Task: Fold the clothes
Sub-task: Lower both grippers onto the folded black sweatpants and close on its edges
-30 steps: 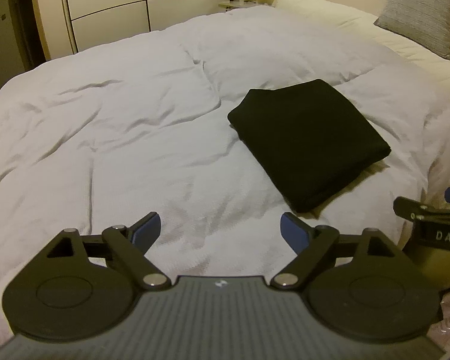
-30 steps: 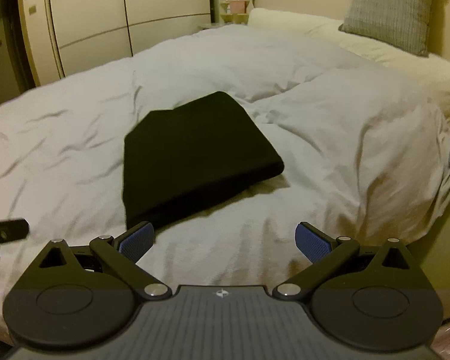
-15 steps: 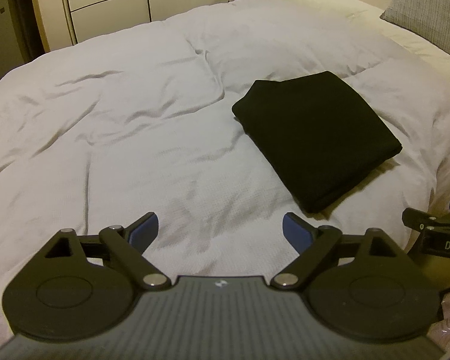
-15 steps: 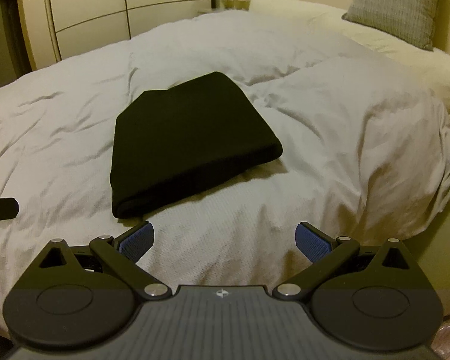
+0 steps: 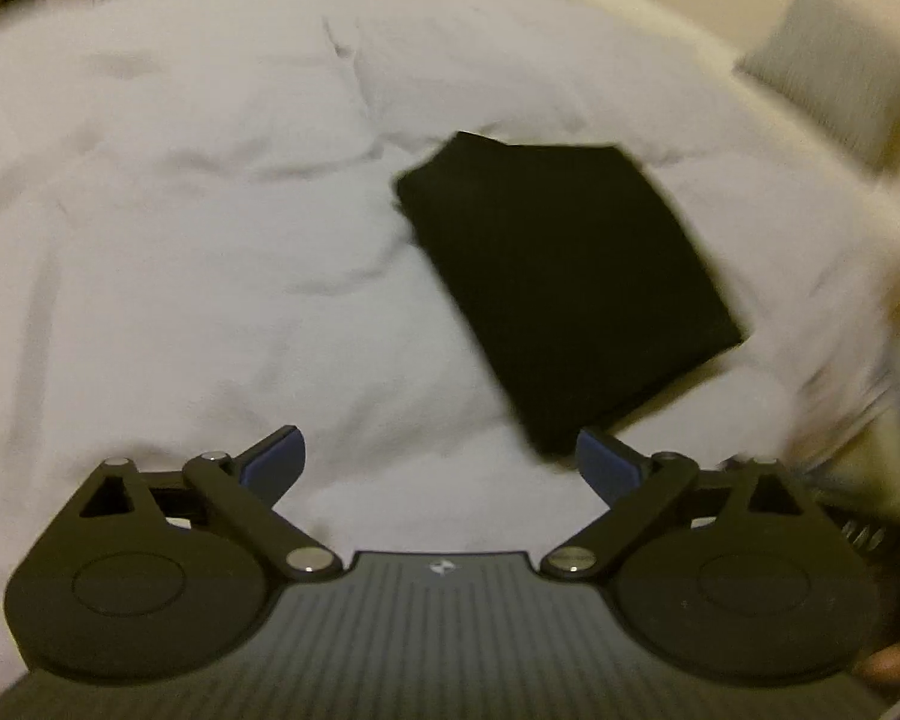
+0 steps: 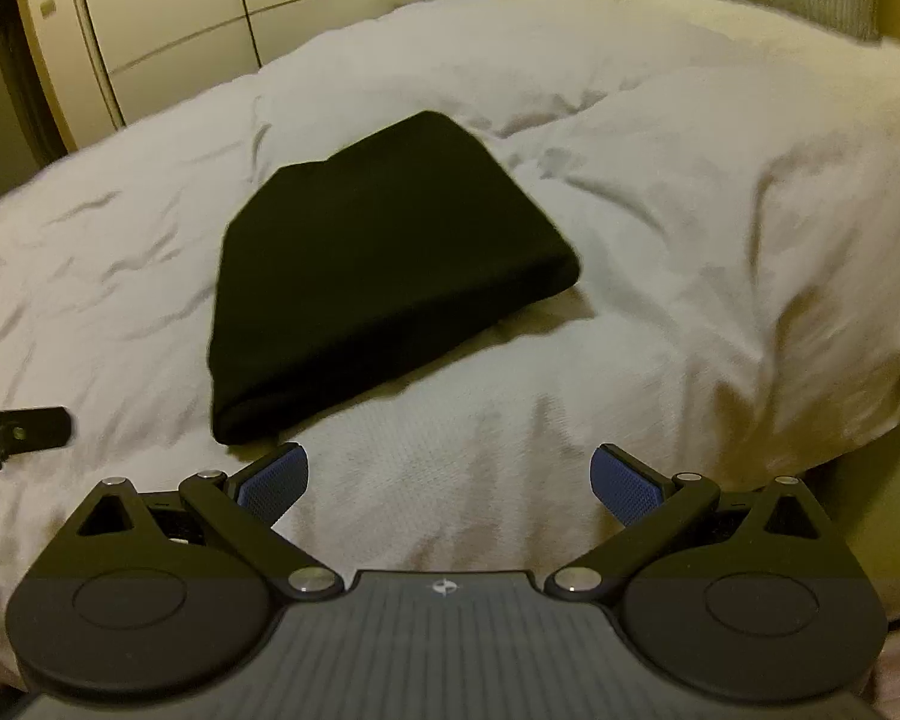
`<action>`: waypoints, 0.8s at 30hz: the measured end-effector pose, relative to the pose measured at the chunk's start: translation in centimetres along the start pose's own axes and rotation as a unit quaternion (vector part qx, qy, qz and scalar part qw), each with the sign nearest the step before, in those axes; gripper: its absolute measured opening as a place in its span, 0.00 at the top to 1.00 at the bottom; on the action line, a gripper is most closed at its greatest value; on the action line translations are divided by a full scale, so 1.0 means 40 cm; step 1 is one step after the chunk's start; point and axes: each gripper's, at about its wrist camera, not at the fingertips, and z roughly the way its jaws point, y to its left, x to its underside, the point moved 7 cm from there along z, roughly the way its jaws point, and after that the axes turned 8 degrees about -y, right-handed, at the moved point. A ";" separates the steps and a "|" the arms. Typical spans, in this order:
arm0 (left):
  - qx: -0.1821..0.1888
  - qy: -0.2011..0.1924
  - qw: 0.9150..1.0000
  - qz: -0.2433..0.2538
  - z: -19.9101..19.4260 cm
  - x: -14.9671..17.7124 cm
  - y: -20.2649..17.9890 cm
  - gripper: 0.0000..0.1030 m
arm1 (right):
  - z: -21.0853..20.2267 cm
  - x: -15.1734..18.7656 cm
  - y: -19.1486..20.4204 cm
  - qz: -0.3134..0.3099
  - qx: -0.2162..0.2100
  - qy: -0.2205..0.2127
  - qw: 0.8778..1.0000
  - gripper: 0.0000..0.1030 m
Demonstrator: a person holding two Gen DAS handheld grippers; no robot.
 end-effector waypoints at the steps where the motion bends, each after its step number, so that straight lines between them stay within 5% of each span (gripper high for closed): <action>1: 0.024 0.003 0.999 -0.035 0.014 -0.002 0.014 0.07 | 0.006 -0.001 -0.007 0.027 -0.026 -0.001 0.999 0.00; 3: 0.055 0.003 0.994 -0.090 0.039 -0.007 0.041 0.07 | 0.019 -0.003 -0.026 0.094 -0.080 -0.005 0.992 0.00; 6: 0.088 0.000 0.985 -0.147 0.072 -0.018 0.069 0.07 | 0.043 -0.007 -0.071 0.222 -0.156 -0.016 0.962 0.00; 11: 0.143 0.001 0.964 -0.226 0.143 -0.057 0.090 0.08 | 0.103 -0.017 -0.156 0.411 -0.235 -0.037 0.880 0.00; 12: 0.148 0.000 0.962 -0.230 0.157 -0.065 0.091 0.08 | 0.116 -0.023 -0.166 0.423 -0.236 -0.036 0.874 0.00; 17: 0.153 0.009 0.960 -0.236 0.244 -0.091 0.090 0.17 | 0.174 -0.041 -0.163 0.419 -0.222 -0.032 0.880 0.04; 20: 0.160 0.013 0.956 -0.243 0.290 -0.098 0.092 0.22 | 0.214 -0.037 -0.167 0.425 -0.203 -0.026 0.882 0.16; 24: 0.172 0.006 0.952 -0.252 0.341 -0.110 0.090 0.23 | 0.261 -0.028 -0.182 0.445 -0.189 -0.024 0.875 0.19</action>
